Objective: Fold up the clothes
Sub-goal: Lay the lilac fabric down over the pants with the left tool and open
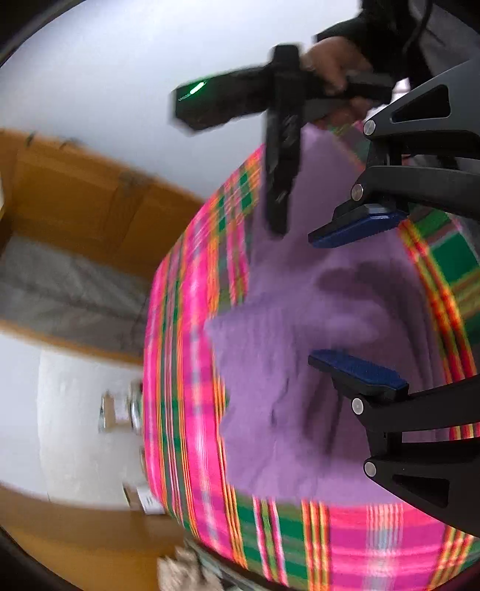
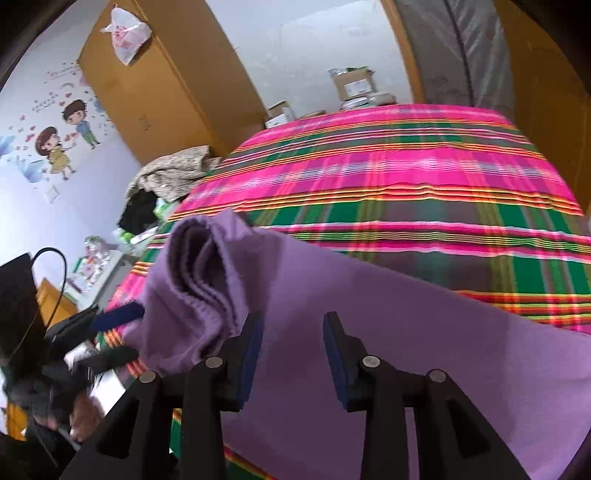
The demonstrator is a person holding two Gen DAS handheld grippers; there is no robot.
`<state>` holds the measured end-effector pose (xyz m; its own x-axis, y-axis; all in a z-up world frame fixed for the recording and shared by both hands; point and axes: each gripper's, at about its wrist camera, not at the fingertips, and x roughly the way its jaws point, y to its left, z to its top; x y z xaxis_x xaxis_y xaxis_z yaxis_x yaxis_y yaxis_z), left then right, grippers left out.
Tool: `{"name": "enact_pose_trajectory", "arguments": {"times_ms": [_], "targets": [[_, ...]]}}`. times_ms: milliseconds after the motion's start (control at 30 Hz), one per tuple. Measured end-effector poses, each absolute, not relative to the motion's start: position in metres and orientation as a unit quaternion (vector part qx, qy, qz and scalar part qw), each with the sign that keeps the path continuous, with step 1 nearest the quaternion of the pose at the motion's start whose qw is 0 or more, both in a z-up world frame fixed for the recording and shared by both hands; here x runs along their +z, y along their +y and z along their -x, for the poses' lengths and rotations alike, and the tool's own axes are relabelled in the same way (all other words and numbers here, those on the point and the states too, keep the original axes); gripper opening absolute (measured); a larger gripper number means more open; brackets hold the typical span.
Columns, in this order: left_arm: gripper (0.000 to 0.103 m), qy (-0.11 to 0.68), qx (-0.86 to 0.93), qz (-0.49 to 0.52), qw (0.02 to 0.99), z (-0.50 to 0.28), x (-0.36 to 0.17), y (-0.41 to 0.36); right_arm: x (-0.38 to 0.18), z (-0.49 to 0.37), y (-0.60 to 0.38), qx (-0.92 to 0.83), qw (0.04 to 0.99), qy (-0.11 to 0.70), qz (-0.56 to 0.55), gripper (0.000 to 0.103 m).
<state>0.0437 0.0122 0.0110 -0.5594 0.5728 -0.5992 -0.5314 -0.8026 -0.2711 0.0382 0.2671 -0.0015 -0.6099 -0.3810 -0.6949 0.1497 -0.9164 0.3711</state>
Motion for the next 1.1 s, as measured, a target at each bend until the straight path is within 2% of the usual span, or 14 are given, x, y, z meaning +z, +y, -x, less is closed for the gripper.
{"name": "enact_pose_trajectory", "arguments": {"times_ms": [333, 433, 567, 600, 633, 667, 700, 867, 967, 1100], "targets": [[0.059, -0.079, 0.902, 0.383, 0.183, -0.019, -0.015, -0.059, -0.012, -0.006, 0.237, -0.85, 0.256, -0.165, -0.43, 0.053], [0.059, -0.087, 0.893, 0.407, 0.173, -0.018, -0.028, -0.07, -0.017, 0.0, 0.228, -0.844, 0.268, -0.156, -0.438, 0.059], [0.059, -0.105, 0.883, 0.421, 0.179, -0.016, -0.041, -0.073, -0.022, 0.008, 0.216, -0.835, 0.284, -0.143, -0.449, 0.06], [0.056, -0.112, 0.882, 0.421, 0.183, -0.017, -0.042, -0.074, -0.024, 0.01, 0.213, -0.833, 0.288, -0.14, -0.451, 0.06], [0.05, -0.116, 0.881, 0.419, 0.184, -0.017, -0.042, -0.075, -0.025, 0.012, 0.21, -0.83, 0.292, -0.137, -0.454, 0.056], [0.031, -0.118, 0.882, 0.417, 0.183, -0.017, -0.041, -0.077, -0.026, 0.014, 0.208, -0.829, 0.295, -0.134, -0.456, 0.047], [0.015, -0.12, 0.883, 0.415, 0.182, -0.018, -0.04, -0.079, -0.025, 0.015, 0.206, -0.83, 0.293, -0.131, -0.456, 0.023], [0.01, -0.124, 0.892, 0.398, 0.177, -0.021, -0.034, -0.088, -0.009, 0.007, 0.218, -0.834, 0.312, -0.18, -0.418, 0.019], [0.01, -0.12, 0.891, 0.398, 0.183, -0.022, -0.035, -0.088, -0.023, 0.01, 0.236, -0.819, 0.291, -0.231, -0.436, 0.019], [0.01, -0.115, 0.886, 0.408, 0.189, -0.022, -0.042, -0.087, -0.053, 0.013, 0.244, -0.793, 0.263, -0.262, -0.483, 0.026]]}}
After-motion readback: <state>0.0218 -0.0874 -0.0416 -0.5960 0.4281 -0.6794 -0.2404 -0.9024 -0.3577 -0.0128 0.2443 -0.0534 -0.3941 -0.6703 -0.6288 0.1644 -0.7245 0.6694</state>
